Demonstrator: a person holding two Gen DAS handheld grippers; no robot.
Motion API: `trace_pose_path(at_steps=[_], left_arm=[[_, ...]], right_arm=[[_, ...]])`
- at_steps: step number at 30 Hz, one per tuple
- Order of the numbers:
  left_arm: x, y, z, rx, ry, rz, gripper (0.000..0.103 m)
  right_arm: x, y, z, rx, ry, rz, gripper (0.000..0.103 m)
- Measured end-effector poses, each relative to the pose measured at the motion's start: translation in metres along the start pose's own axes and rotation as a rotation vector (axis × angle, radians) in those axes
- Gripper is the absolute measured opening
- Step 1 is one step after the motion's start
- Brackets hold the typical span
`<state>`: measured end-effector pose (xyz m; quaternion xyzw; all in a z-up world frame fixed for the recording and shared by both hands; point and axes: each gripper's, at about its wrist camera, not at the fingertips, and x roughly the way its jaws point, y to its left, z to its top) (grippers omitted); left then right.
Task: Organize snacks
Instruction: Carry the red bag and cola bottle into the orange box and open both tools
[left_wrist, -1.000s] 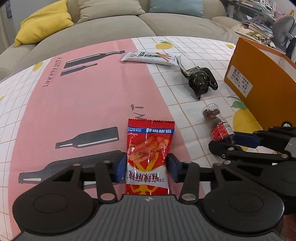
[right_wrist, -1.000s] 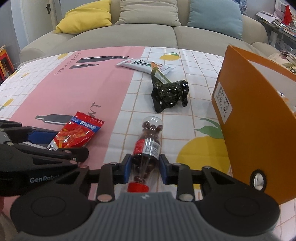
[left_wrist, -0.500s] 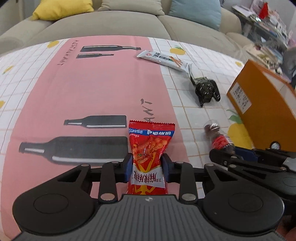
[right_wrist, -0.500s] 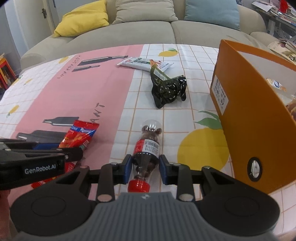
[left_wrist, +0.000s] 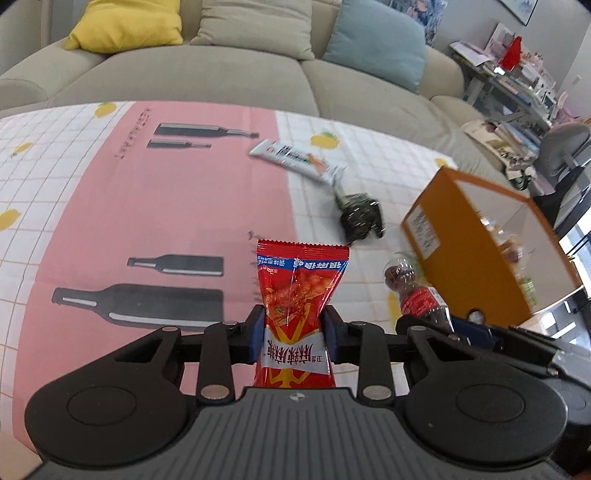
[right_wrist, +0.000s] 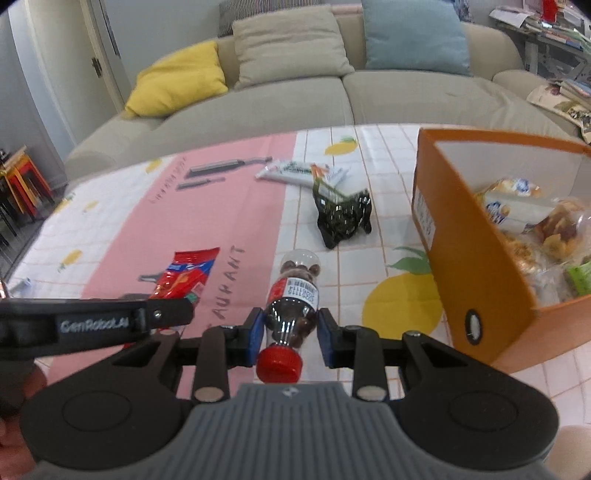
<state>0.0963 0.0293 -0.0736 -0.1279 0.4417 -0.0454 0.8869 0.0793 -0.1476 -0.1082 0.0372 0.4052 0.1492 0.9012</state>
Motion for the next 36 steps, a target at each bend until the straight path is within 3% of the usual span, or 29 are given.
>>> trace_pose_path(at_steps=[9,19,29,36], left_arm=[[-0.033,-0.033,0.017,0.008,-0.04,-0.079,0.036],[-0.042,-0.085,0.046,0.049,-0.051,-0.187,0.036],[-0.013,-0.139,0.075,0.088,0.035,-0.297,0.036],[0.019,-0.169,0.085,0.11,0.096,-0.318,0.036]], right_arm=[[-0.05,-0.022,0.014,0.067,-0.047,-0.006,0.029],[-0.1,-0.067,0.046,0.093,-0.082,-0.035,0.029],[-0.127,-0.132,0.088,0.122,-0.016,-0.019,0.029],[-0.119,-0.171,0.105,0.089,0.054,-0.109,0.029]])
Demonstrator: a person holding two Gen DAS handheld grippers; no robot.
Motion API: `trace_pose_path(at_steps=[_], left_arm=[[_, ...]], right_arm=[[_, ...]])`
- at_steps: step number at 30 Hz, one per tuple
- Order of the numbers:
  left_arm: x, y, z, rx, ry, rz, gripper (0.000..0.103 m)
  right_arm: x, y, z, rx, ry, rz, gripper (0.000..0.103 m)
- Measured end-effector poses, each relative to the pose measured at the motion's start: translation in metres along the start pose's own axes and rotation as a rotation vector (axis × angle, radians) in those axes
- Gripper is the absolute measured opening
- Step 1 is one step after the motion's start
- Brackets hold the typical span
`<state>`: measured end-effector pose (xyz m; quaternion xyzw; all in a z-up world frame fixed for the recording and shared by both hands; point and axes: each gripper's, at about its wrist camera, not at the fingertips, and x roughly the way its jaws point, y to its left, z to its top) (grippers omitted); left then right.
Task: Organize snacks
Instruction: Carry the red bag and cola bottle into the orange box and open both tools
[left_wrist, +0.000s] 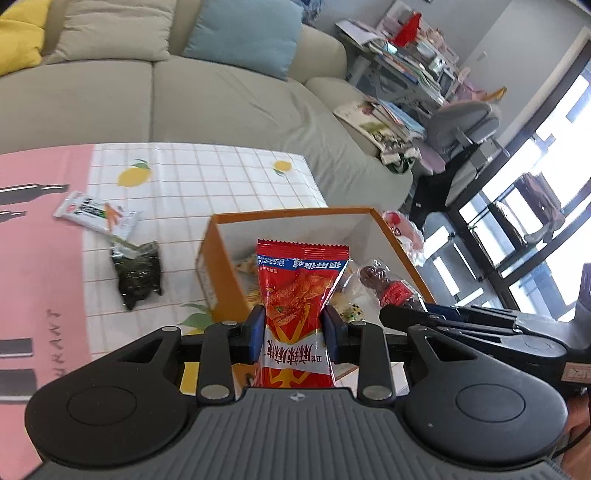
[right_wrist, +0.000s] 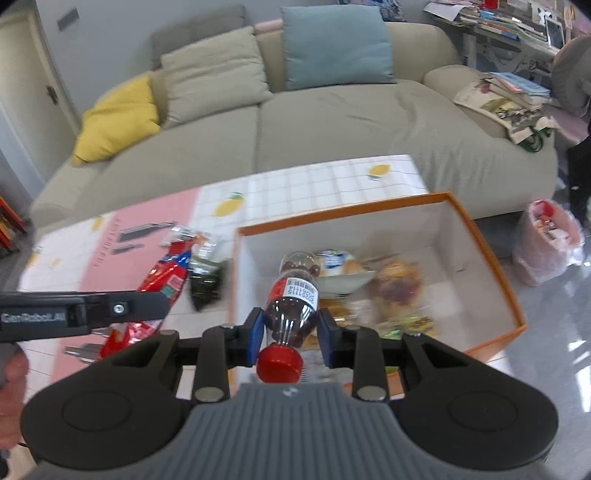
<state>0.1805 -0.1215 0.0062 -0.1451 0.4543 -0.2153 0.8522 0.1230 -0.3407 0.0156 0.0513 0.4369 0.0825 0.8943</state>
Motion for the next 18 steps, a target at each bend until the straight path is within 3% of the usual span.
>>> trace_pose_path(at_steps=[18], left_arm=[[0.11,-0.047,0.015,0.103,0.198,0.015,0.036]], right_arm=[[0.084,-0.087,0.018,-0.171,0.193,-0.178,0.029]])
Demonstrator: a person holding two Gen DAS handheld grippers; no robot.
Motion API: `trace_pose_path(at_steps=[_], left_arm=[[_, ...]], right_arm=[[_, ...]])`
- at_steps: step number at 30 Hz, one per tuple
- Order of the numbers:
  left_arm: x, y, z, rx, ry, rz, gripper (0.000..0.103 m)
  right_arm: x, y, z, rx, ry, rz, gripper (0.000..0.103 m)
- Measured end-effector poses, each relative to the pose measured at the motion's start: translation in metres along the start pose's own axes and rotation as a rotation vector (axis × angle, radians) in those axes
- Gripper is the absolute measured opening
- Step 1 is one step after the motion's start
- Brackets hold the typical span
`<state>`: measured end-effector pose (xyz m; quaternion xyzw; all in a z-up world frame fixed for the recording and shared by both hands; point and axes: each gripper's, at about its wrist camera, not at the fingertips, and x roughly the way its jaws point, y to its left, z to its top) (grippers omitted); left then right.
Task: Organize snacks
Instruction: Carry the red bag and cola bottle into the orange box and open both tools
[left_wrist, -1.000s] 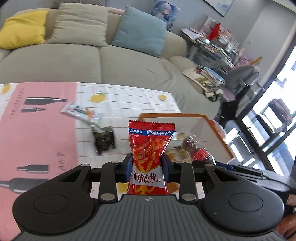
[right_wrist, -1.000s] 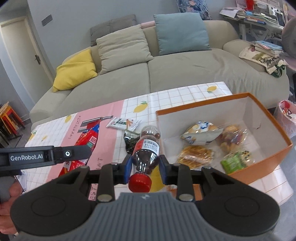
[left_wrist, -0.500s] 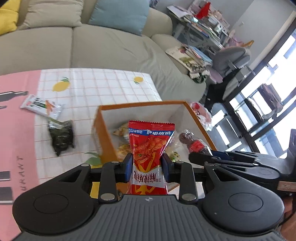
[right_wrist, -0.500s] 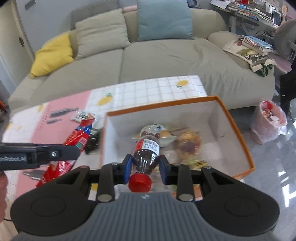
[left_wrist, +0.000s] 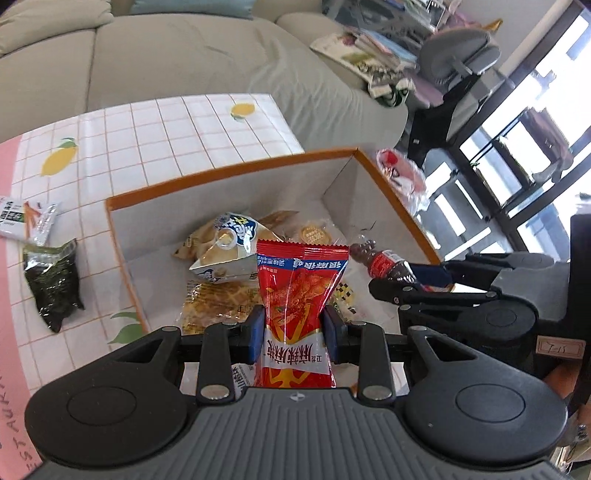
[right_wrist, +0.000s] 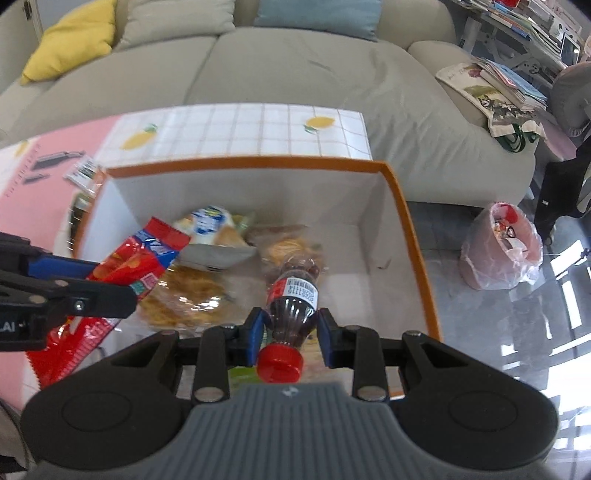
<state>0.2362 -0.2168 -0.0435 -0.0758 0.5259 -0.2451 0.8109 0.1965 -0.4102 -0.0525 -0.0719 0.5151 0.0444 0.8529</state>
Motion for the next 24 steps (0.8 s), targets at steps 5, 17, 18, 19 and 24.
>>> trace_pose_path(at_steps=[5,17,18,19,24], left_arm=[[0.019,-0.005,0.004,0.011,0.035,0.012,0.036],[0.05,-0.008,0.008,0.023,0.089,0.056,0.036],[0.052,-0.008,0.008,0.023,0.096,0.059,0.036],[0.053,-0.007,0.007,0.024,0.1,0.062,0.036],[0.063,-0.006,0.004,0.036,0.13,0.083,0.036]], right_arm=[[0.02,-0.008,0.0,-0.033,0.027,-0.022,0.029],[0.055,-0.008,-0.005,-0.134,0.094,-0.066,0.029],[0.058,-0.007,-0.005,-0.142,0.107,-0.071,0.029],[0.061,-0.008,-0.006,-0.146,0.119,-0.073,0.029],[0.075,-0.013,-0.01,-0.12,0.182,-0.068,0.029]])
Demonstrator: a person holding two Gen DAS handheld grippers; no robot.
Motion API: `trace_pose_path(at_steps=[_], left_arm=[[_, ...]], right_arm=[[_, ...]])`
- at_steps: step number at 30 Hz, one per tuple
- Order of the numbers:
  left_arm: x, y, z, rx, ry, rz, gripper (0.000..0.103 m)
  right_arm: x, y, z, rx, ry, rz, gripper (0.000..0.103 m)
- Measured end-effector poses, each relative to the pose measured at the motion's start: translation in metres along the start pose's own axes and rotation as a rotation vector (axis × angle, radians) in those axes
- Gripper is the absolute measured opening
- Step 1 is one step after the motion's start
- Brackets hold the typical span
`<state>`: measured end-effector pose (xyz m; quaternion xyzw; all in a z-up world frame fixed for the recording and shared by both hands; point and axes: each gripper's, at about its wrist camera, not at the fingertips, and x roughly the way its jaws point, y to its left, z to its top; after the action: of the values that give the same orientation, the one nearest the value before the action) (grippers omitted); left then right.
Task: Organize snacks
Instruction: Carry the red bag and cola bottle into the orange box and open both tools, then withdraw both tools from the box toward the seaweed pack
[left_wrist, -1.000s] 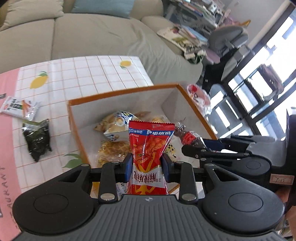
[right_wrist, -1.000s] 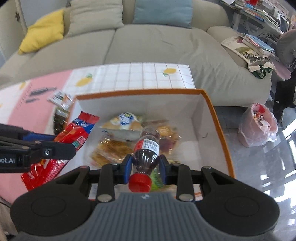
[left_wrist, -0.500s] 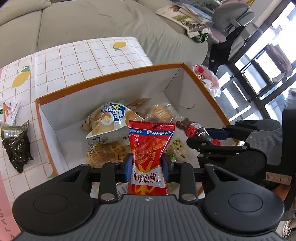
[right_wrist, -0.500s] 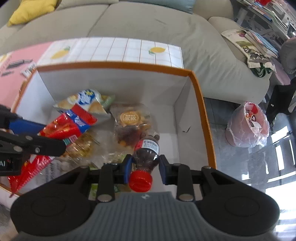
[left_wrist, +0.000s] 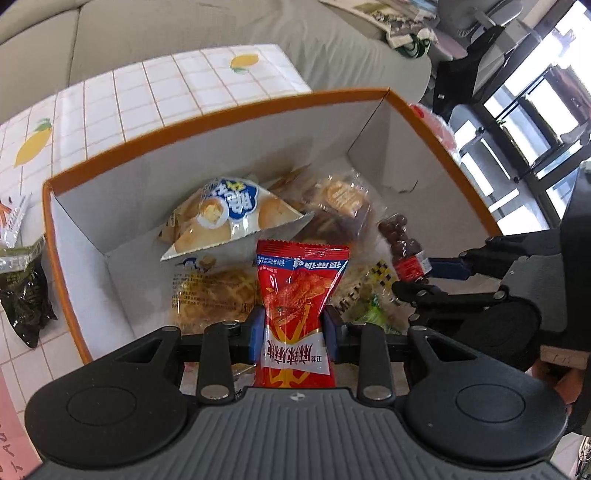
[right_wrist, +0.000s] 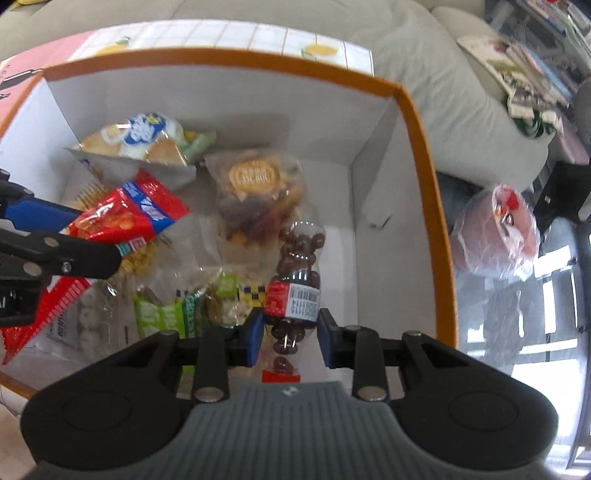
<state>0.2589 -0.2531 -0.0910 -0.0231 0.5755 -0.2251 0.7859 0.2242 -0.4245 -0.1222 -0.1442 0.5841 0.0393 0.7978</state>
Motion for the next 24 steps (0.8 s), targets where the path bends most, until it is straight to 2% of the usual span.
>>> trace_pose_path(at_steps=[9,16,20,21,24], left_arm=[[0.009,0.0,-0.005,0.018,0.052,0.04,0.042],[0.001,0.005,-0.006,0.025,0.05,0.06,0.072],[-0.007,0.003,-0.005,0.032,0.038,0.057,0.078],[-0.009,0.002,-0.005,0.031,0.037,0.053,0.078],[-0.017,-0.002,-0.007,0.028,0.025,0.047,0.079]], right_arm=[[0.003,0.0,0.005,0.013,0.007,0.01,0.03],[-0.004,0.008,0.007,0.004,-0.007,-0.017,0.036],[-0.008,0.007,0.009,0.017,-0.011,-0.021,0.039],[-0.009,0.007,0.009,0.019,-0.011,-0.023,0.043],[-0.015,0.006,0.009,0.029,-0.016,-0.031,0.065]])
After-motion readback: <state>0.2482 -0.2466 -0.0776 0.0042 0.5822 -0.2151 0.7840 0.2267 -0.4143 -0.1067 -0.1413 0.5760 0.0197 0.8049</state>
